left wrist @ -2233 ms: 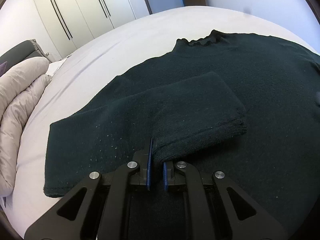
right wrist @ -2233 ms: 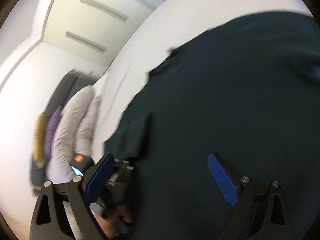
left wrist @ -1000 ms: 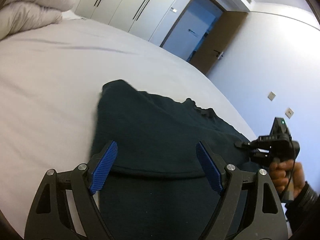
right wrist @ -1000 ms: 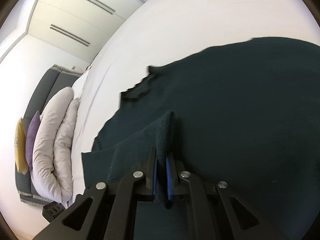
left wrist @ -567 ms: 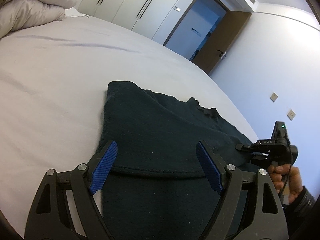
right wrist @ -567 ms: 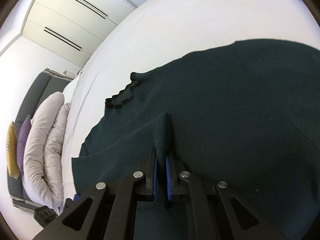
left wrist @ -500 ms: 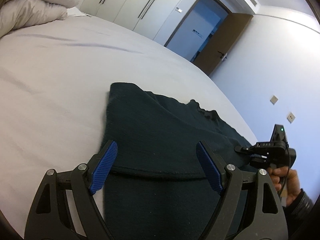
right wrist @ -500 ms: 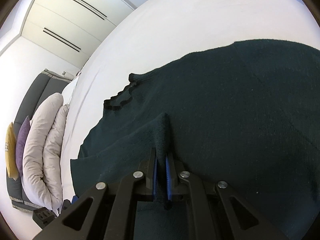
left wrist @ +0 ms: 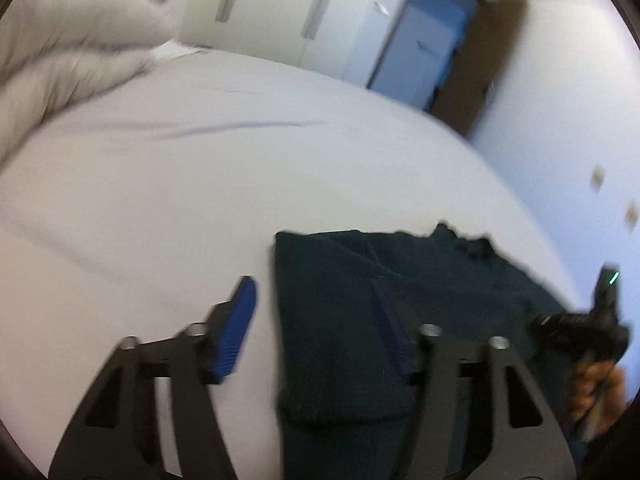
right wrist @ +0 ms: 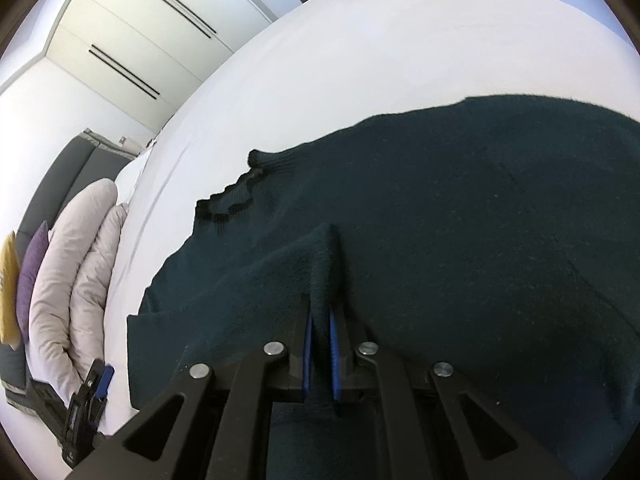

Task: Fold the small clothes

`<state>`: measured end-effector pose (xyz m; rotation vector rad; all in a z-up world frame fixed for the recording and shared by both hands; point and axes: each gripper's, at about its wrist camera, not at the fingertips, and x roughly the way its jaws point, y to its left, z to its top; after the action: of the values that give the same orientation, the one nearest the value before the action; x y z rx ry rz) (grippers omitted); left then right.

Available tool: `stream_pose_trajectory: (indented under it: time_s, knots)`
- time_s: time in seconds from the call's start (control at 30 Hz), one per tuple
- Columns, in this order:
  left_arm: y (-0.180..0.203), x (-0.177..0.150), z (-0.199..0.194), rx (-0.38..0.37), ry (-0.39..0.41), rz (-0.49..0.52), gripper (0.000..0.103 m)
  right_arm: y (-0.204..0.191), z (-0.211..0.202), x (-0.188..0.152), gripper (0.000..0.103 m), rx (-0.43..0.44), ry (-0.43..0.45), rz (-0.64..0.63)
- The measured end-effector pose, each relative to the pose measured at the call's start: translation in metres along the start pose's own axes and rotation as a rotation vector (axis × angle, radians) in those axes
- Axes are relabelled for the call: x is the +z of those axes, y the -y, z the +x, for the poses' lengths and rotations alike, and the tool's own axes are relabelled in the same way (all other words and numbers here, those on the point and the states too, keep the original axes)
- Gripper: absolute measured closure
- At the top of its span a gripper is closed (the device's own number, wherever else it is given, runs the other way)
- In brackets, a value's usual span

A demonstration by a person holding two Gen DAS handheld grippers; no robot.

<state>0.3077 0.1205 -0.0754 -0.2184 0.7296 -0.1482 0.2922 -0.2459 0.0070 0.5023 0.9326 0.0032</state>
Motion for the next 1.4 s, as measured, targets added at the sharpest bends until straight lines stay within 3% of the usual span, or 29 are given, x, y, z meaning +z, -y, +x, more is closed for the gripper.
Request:
stream_pose_trajectory:
  time_s: [0.03,0.13,0.27,0.33,0.43,0.53,0.6,0.63,0.67,0.73,0.8,0.97,1.07,1.1,1.2,1.23,1.27,1.3,1.33,1.37,1.4]
  knots:
    - [0.012,0.004,0.007,0.015,-0.023,0.063,0.074,0.002,0.0,0.0,0.097,0.01,0.0,0.011]
    - [0.038,0.007,0.023,0.044,-0.064,0.191,0.087,0.003,0.001,-0.001,0.097,0.014,0.005,0.004]
    - [0.045,-0.01,0.071,0.099,-0.238,0.269,0.087,0.012,0.001,-0.001,0.098,0.056,0.003,0.036]
    - [0.041,-0.015,0.071,0.091,-0.197,0.268,0.087,0.016,0.0,-0.001,0.098,0.081,0.004,0.049]
    - [0.042,-0.015,0.069,0.094,-0.196,0.28,0.087,0.02,0.0,-0.002,0.099,0.103,0.006,0.057]
    - [0.03,-0.002,0.048,0.047,-0.137,0.213,0.087,0.023,-0.001,-0.003,0.099,0.114,0.016,0.067]
    - [0.016,0.006,0.037,0.095,-0.087,0.162,0.087,0.024,-0.002,-0.003,0.099,0.12,0.022,0.074]
    - [0.009,0.006,0.044,0.112,-0.121,0.148,0.087,0.024,-0.003,-0.004,0.099,0.125,0.028,0.079]
    - [0.006,-0.002,0.062,0.125,-0.214,0.177,0.087,0.024,-0.004,-0.005,0.099,0.126,0.032,0.08]
    - [0.022,-0.014,0.064,0.188,-0.172,0.333,0.087,0.023,-0.005,-0.005,0.098,0.126,0.038,0.079]
    - [0.037,-0.019,0.063,0.26,-0.163,0.413,0.087,0.024,-0.007,-0.005,0.098,0.125,0.039,0.093]
    - [0.044,-0.016,0.034,0.326,-0.102,0.377,0.087,0.022,-0.027,-0.011,0.094,0.059,0.059,0.121]
    - [0.062,-0.016,0.011,0.318,-0.048,0.388,0.087,0.024,-0.051,-0.014,0.087,-0.013,0.123,0.142]
    - [0.063,-0.021,0.007,0.297,-0.062,0.392,0.087,0.022,-0.058,-0.015,0.087,-0.006,0.148,0.141]
    - [0.072,-0.033,0.024,0.265,-0.156,0.386,0.087,-0.002,-0.059,-0.012,0.087,0.154,0.128,0.088]
    - [0.074,-0.042,0.036,0.281,-0.19,0.39,0.087,-0.01,-0.053,-0.011,0.085,0.189,0.105,0.063]
    - [0.079,-0.048,0.043,0.3,-0.168,0.412,0.087,-0.016,-0.045,-0.011,0.079,0.21,0.072,0.041]
    - [0.08,-0.051,0.043,0.312,-0.149,0.427,0.087,-0.017,-0.03,-0.012,0.059,0.202,0.021,0.037]
    - [0.083,-0.052,0.042,0.323,-0.143,0.438,0.087,-0.013,-0.019,-0.014,0.06,0.171,-0.013,0.053]
    - [0.083,-0.052,0.041,0.321,-0.143,0.441,0.087,-0.004,-0.01,-0.018,0.068,0.163,-0.029,0.086]
    - [0.081,-0.052,0.039,0.307,-0.143,0.428,0.087,0.005,-0.01,-0.021,0.082,0.18,-0.011,0.108]
